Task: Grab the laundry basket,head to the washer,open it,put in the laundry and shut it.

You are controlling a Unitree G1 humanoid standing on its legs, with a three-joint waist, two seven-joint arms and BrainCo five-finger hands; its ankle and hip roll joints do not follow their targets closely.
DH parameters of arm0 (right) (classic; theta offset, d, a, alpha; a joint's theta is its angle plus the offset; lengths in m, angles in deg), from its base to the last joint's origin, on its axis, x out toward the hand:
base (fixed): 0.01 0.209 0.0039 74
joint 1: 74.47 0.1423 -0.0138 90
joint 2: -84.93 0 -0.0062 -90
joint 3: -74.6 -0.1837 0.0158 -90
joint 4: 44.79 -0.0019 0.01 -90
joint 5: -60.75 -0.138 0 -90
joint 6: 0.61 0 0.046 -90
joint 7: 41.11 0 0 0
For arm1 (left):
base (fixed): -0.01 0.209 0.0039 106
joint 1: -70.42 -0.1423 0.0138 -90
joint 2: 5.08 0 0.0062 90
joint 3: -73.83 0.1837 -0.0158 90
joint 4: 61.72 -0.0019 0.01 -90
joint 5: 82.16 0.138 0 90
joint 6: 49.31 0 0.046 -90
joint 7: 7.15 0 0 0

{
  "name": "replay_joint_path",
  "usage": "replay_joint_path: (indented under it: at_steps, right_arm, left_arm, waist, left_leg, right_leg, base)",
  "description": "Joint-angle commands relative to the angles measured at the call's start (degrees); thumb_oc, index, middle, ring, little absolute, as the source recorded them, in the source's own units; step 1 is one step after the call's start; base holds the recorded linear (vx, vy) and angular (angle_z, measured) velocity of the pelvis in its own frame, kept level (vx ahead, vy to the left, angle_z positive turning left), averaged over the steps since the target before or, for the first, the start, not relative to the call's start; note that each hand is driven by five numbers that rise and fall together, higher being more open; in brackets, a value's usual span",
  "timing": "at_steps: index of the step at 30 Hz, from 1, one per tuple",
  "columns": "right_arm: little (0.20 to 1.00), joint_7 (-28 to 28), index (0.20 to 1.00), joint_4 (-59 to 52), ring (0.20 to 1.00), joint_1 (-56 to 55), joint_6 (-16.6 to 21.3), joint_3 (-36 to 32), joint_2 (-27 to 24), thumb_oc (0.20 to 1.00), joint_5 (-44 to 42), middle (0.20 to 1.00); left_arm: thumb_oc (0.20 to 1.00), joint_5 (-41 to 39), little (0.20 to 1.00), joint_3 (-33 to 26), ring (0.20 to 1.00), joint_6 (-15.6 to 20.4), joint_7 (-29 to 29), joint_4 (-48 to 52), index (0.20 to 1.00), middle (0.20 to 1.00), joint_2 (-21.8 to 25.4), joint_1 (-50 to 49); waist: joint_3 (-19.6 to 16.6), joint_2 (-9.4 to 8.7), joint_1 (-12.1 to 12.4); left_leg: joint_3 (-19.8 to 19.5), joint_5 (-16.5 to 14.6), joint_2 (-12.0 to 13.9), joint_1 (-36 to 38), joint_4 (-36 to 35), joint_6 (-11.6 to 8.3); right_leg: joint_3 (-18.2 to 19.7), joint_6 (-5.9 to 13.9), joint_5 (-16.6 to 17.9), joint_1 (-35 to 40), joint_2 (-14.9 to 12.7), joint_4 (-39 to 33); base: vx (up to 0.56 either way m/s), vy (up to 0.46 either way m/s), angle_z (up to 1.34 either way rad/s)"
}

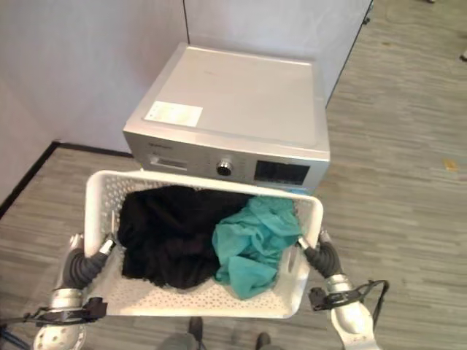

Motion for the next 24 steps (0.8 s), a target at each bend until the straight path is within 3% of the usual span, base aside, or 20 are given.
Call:
replay_joint_path:
  at_steps: [1, 3, 4, 5, 7, 8, 11, 13, 16, 17, 20, 24]
  right_arm:
    - [0.2, -4.88, 0.2, 7.22, 0.2, 0.55, -1.44, -20.12, -9.16, 0.2, -2.59, 0.2]
    - [0.2, -4.13, 0.2, 8.34, 0.2, 3.84, -2.34, -20.17, -11.23, 0.2, -4.45, 0.2]
    - [0.2, -3.17, 0.2, 9.71, 0.2, 7.08, -3.19, -20.27, -14.65, 0.2, -6.29, 0.2]
    - [0.2, -3.12, 0.2, 10.13, 0.2, 7.63, -3.19, -20.38, -14.83, 0.2, -6.58, 0.2]
    - [0.2, -1.88, 0.2, 13.9, 0.2, 14.15, -4.8, -19.35, -21.06, 0.2, -9.56, 0.2]
    - [0.2, -1.94, 0.2, 14.77, 0.2, 15.11, -4.67, -19.32, -21.48, 0.2, -9.88, 0.2]
    - [0.2, -1.4, 0.2, 21.25, 0.2, 24.52, -6.52, -14.01, -28.52, 0.2, -13.89, 0.2]
    - [0.2, -1.63, 0.2, 23.78, 0.2, 28.41, -6.82, -11.96, -30.11, 0.2, -15.33, 0.2]
    - [0.2, -2.66, 0.2, 28.88, 0.2, 37.15, -7.29, -7.61, -35.09, 0.2, -18.7, 0.2]
    - [0.2, -3.01, 0.2, 30.39, 0.2, 40.02, -7.75, -6.37, -36.67, 0.2, -19.11, 0.2]
    - [0.2, -4.33, 0.2, 34.97, 0.2, 47.09, -8.15, -2.09, -38.93, 0.2, -18.65, 0.2]
    - [0.2, -5.67, 0.2, 39.4, 0.2, 46.39, -8.91, -2.0, -38.26, 0.2, -17.52, 0.2]
  left_arm:
    - [0.2, -6.32, 0.2, -22.4, 0.2, -4.23, 5.3, -7.6, 0.2, 0.2, 6.77, 3.85]
    - [0.2, -6.66, 0.2, -21.68, 0.2, -5.06, 5.0, -9.18, 0.2, 0.2, 9.63, 7.9]
    - [0.2, -6.57, 0.2, -21.21, 0.2, -5.76, 4.47, -10.09, 0.2, 0.2, 13.59, 12.38]
    - [0.2, -6.63, 0.2, -21.06, 0.2, -5.85, 4.46, -10.52, 0.2, 0.2, 13.86, 13.09]
    - [0.2, -6.94, 0.2, -18.47, 0.2, -7.18, 3.59, -13.29, 0.2, 0.2, 20.04, 22.17]
    - [0.2, -7.01, 0.2, -18.04, 0.2, -7.25, 3.76, -14.08, 0.2, 0.2, 20.34, 23.34]
    - [0.2, -9.45, 0.2, -9.96, 0.2, -8.87, 3.67, -19.75, 0.2, 0.2, 26.28, 38.31]
    - [0.2, -10.99, 0.2, -7.21, 0.2, -9.14, 3.67, -21.92, 0.2, 0.2, 27.92, 43.36]
    - [0.2, -14.64, 0.2, 0.51, 0.2, -10.78, 3.89, -29.3, 0.2, 0.2, 34.87, 56.85]
    - [0.2, -16.6, 0.2, 3.61, 0.2, -11.31, 3.54, -31.86, 0.2, 0.2, 37.12, 61.78]
    - [0.2, -20.4, 0.2, 12.64, 0.2, -11.51, 3.68, -38.44, 0.2, 0.2, 39.82, 73.51]
    - [0.2, -22.38, 0.2, 19.01, 0.2, -10.61, 2.58, -42.31, 0.2, 0.2, 39.48, 79.58]
  waist:
    - [-4.9, -0.39, 0.14]
    - [-5.23, -0.52, 0.16]
    - [-6.23, -0.65, 0.25]
    - [-5.94, -0.65, 0.28]
    - [-6.89, -0.87, 0.52]
    - [-6.45, -0.78, 0.55]
    - [-7.27, -1.16, 0.75]
    - [-7.28, -1.2, 0.96]
    - [-5.64, -1.65, 1.47]
    - [-4.4, -1.94, 1.98]
    - [-2.81, -1.98, 2.51]
    - [-3.24, -1.77, 3.81]
  left_leg:
    - [-2.56, -6.94, 3.67, -3.1, 7.19, -0.3]
    - [-2.84, -7.02, 3.81, -2.94, 7.21, -0.55]
    - [-2.94, -7.03, 4.04, -2.63, 7.19, -0.75]
    - [-3.01, -7.02, 4.07, -2.68, 7.15, -0.79]
    - [-3.27, -6.72, 4.44, -2.26, 6.92, -1.31]
    - [-3.38, -6.63, 4.46, -2.34, 6.81, -1.36]
    - [-4.05, -5.79, 5.34, -2.54, 6.98, -2.23]
    - [-4.41, -5.5, 5.8, -2.93, 7.51, -2.58]
    - [-5.97, -4.92, 7.18, -6.88, 14.71, -4.1]
    - [-7.25, -2.73, 7.01, -10.23, 19.86, -4.26]
    - [-9.01, -1.57, 4.86, -16.79, 27.26, -3.51]
    - [-4.92, -0.7, 3.29, -21.29, 18.87, -2.43]
  right_leg:
    - [-3.96, 1.44, -0.37, -4.64, -3.2, 4.16]
    - [-4.3, 1.38, -0.55, -4.22, -3.04, 4.07]
    - [-4.45, 1.4, -0.7, -3.83, -2.89, 4.01]
    - [-4.54, 1.38, -0.72, -3.84, -2.85, 3.97]
    - [-5.0, 1.41, -1.05, -3.26, -2.37, 3.91]
    - [-5.12, 1.38, -1.06, -3.31, -2.34, 3.86]
    - [-5.47, 1.26, -1.61, -3.17, -1.37, 4.25]
    - [-5.66, 1.06, -1.93, -3.12, -0.93, 4.43]
    - [-6.02, -0.73, -3.58, -2.8, 0.94, 5.04]
    - [-6.46, -1.55, -3.27, -2.77, 1.27, 5.14]
    - [-8.2, -2.17, -3.73, -1.51, 1.5, 4.69]
    - [-9.86, -1.02, -4.51, 0.69, 1.58, 3.29]
  base:
    - [0.04, -0.031, 0.03]
    - [0.05, -0.037, 0.09]
    - [0.06, -0.034, 0.1]
    - [0.07, -0.045, 0.12]
    - [0.05, -0.044, 0.13]
    - [0.07, -0.049, 0.11]
    - [0.02, -0.072, 0.13]
    - [0.02, -0.085, 0.11]
    - [-0.03, -0.136, 0.22]
    - [-0.08, -0.123, 0.26]
    - [0.0, -0.002, 0.19]
    - [0.16, 0.159, 0.56]
